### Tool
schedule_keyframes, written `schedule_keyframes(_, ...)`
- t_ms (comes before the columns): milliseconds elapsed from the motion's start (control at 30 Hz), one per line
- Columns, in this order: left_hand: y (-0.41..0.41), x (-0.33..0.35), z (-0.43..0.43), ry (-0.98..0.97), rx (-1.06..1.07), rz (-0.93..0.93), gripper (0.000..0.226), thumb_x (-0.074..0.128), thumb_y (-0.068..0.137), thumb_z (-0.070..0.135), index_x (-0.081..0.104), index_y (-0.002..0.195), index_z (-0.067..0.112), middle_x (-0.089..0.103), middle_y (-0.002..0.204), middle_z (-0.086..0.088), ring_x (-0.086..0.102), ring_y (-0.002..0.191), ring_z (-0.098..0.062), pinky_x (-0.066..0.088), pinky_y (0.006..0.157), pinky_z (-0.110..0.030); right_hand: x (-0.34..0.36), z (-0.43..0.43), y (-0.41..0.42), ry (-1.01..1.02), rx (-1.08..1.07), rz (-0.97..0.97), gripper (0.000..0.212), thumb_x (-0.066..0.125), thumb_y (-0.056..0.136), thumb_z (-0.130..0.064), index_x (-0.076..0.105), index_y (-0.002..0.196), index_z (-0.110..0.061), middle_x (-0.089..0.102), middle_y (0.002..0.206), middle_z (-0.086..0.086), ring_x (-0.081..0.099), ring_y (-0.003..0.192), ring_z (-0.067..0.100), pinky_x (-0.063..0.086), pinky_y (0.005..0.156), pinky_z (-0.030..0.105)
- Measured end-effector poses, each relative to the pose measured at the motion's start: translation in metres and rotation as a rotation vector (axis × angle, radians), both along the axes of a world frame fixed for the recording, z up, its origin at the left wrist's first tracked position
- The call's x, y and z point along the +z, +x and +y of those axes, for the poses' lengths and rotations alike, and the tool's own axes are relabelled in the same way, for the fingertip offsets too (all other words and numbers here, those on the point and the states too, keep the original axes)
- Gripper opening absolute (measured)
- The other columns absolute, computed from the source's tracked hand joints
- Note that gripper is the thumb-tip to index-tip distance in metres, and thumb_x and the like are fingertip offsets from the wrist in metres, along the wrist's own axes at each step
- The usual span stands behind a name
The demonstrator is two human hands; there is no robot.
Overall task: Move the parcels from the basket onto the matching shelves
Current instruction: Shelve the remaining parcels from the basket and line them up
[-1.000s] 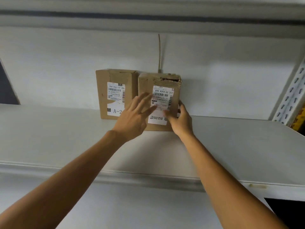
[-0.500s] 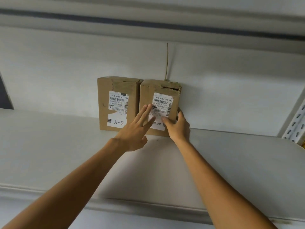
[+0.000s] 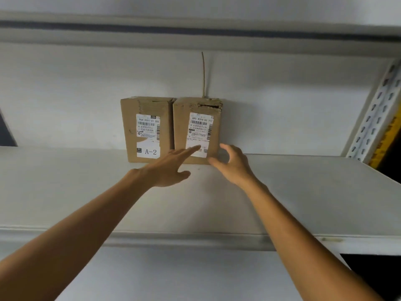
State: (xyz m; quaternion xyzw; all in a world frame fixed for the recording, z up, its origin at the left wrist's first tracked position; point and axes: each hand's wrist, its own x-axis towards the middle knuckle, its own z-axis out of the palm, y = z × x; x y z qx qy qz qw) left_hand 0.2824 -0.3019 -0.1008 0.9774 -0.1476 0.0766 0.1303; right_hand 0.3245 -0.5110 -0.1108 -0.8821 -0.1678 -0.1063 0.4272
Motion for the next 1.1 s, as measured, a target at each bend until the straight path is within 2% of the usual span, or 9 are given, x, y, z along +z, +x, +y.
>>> schedule_keyframes(133,-0.014,0.014,-0.021,-0.055,-0.054,0.048,0.074,0.057,0.093,0.024,0.011,0.149,0.040,0.030,0.154,0.001,0.026,0.142,-0.022,0.021,0.113,-0.040,0.002,-0.027,-0.034,-0.102,-0.005,0.063,0.078,0.061,0.087,-0.053,0.027,0.151,-0.023,0.028,0.156,0.003,0.027,0.142,0.025,0.028,0.111,0.036)
schedule_keyframes(200,-0.021,0.019,-0.036,-0.059,-0.107,0.046,0.068,0.057,0.093,0.021,0.020,0.150,0.032,0.034,0.152,-0.003,0.031,0.140,-0.022,0.023,0.111,-0.035,0.004,-0.045,-0.054,-0.072,-0.033,0.119,0.078,0.060,0.088,-0.054,0.024,0.152,-0.026,0.031,0.155,0.004,0.034,0.140,0.024,0.031,0.110,0.034)
schedule_keyframes(300,-0.035,0.024,-0.064,-0.156,-0.209,0.080,0.061,0.057,0.093,0.017,0.029,0.147,0.025,0.051,0.138,-0.008,0.053,0.121,-0.021,0.038,0.099,-0.030,0.007,-0.071,-0.091,0.032,-0.124,0.164,0.071,0.060,0.088,-0.052,0.031,0.149,-0.028,0.050,0.141,0.006,0.050,0.126,0.021,0.039,0.101,0.028)
schedule_keyframes(400,-0.055,0.026,-0.096,-0.305,-0.330,0.124,0.054,0.059,0.093,0.015,0.038,0.142,0.025,0.058,0.126,-0.004,0.062,0.099,-0.015,0.047,0.085,-0.023,0.009,-0.094,-0.135,0.074,-0.236,0.161,0.064,0.060,0.088,-0.050,0.041,0.144,-0.026,0.049,0.141,0.005,0.050,0.126,0.021,0.039,0.099,0.027)
schedule_keyframes(533,-0.090,0.017,-0.135,-0.543,-0.485,0.288,0.040,0.062,0.091,0.016,0.052,0.124,0.035,0.060,0.122,-0.002,0.061,0.101,-0.015,0.050,0.087,-0.029,-0.001,-0.119,-0.202,0.074,-0.406,0.115,0.060,0.061,0.090,-0.045,0.042,0.143,-0.022,0.044,0.146,0.001,0.043,0.132,0.020,0.034,0.091,0.022)
schedule_keyframes(633,-0.123,-0.002,-0.172,-0.613,-0.611,0.401,0.035,0.065,0.087,0.018,0.053,0.117,0.031,0.061,0.120,-0.008,0.059,0.108,-0.021,0.046,0.094,-0.035,-0.020,-0.133,-0.257,0.116,-0.550,0.097,0.061,0.062,0.091,-0.039,0.040,0.145,-0.019,0.043,0.146,0.006,0.045,0.130,0.021,0.038,0.094,0.023)
schedule_keyframes(800,-0.188,-0.052,-0.233,-0.454,-0.763,0.490,0.043,0.058,0.093,0.018,0.047,0.133,0.029,0.052,0.134,-0.003,0.052,0.114,-0.013,0.043,0.079,-0.015,-0.064,-0.169,-0.364,0.178,-0.725,0.240,0.069,0.063,0.089,-0.043,0.033,0.148,-0.025,0.037,0.152,0.005,0.038,0.137,0.023,0.034,0.103,0.027)
schedule_keyframes(967,-0.265,-0.104,-0.286,-0.191,-0.891,0.474,0.045,0.056,0.094,0.023,0.045,0.136,0.030,0.048,0.140,0.000,0.049,0.123,-0.019,0.041,0.095,-0.029,-0.112,-0.213,-0.483,0.164,-0.910,0.386,0.070,0.059,0.089,-0.053,0.033,0.148,-0.026,0.038,0.151,0.000,0.039,0.137,0.022,0.033,0.095,0.024)
schedule_keyframes(1100,-0.334,-0.147,-0.327,-0.086,-0.972,0.579,0.051,0.056,0.094,0.026,0.038,0.141,0.032,0.046,0.142,-0.001,0.048,0.126,-0.022,0.045,0.098,-0.034,-0.155,-0.227,-0.567,0.257,-1.053,0.397,0.064,0.062,0.091,-0.043,0.040,0.145,-0.016,0.042,0.148,0.004,0.042,0.130,0.014,0.034,0.098,0.018)
